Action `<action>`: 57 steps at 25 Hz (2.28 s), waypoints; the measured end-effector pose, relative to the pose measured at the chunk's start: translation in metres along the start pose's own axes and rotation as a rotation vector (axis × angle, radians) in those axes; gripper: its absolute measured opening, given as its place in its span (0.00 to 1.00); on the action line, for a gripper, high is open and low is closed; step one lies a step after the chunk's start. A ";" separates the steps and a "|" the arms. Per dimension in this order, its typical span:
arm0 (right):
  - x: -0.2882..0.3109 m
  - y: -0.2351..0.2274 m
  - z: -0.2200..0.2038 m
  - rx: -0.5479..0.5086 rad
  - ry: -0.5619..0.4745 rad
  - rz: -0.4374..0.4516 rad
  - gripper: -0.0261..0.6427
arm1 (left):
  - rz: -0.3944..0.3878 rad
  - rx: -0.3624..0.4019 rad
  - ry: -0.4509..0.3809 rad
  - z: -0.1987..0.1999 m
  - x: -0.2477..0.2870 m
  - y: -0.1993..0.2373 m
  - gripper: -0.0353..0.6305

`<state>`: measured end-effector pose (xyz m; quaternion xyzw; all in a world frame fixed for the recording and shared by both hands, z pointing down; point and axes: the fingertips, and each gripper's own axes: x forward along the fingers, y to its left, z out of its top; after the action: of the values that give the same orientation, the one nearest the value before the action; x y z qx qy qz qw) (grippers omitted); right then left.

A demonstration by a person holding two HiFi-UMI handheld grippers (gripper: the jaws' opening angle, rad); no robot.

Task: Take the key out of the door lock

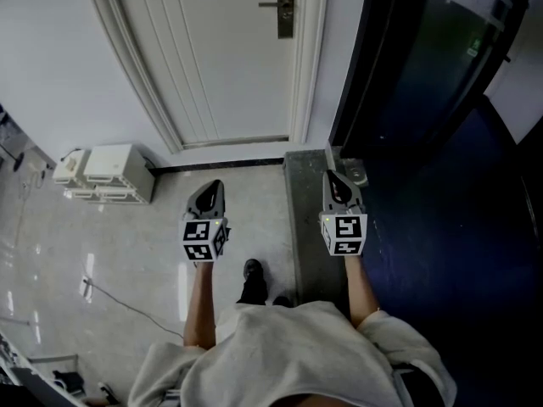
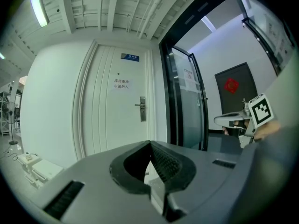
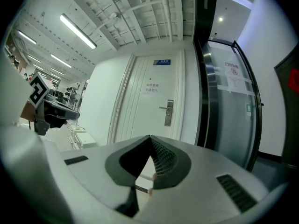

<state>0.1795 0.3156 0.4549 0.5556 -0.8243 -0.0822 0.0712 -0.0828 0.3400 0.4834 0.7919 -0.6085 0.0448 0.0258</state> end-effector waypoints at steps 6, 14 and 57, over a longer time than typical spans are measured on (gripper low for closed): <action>0.057 -0.003 -0.007 -0.007 0.017 0.002 0.07 | -0.008 -0.014 0.006 -0.005 0.052 0.028 0.08; 0.164 -0.022 -0.003 -0.030 0.039 -0.032 0.07 | -0.067 -0.019 0.000 0.009 0.163 0.074 0.08; 0.533 -0.118 -0.020 -0.048 0.087 -0.070 0.07 | -0.160 -0.008 0.010 0.055 0.537 0.204 0.08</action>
<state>0.0917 -0.2233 0.4627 0.5852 -0.7983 -0.0803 0.1176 -0.1402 -0.2337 0.4807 0.8375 -0.5435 0.0442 0.0354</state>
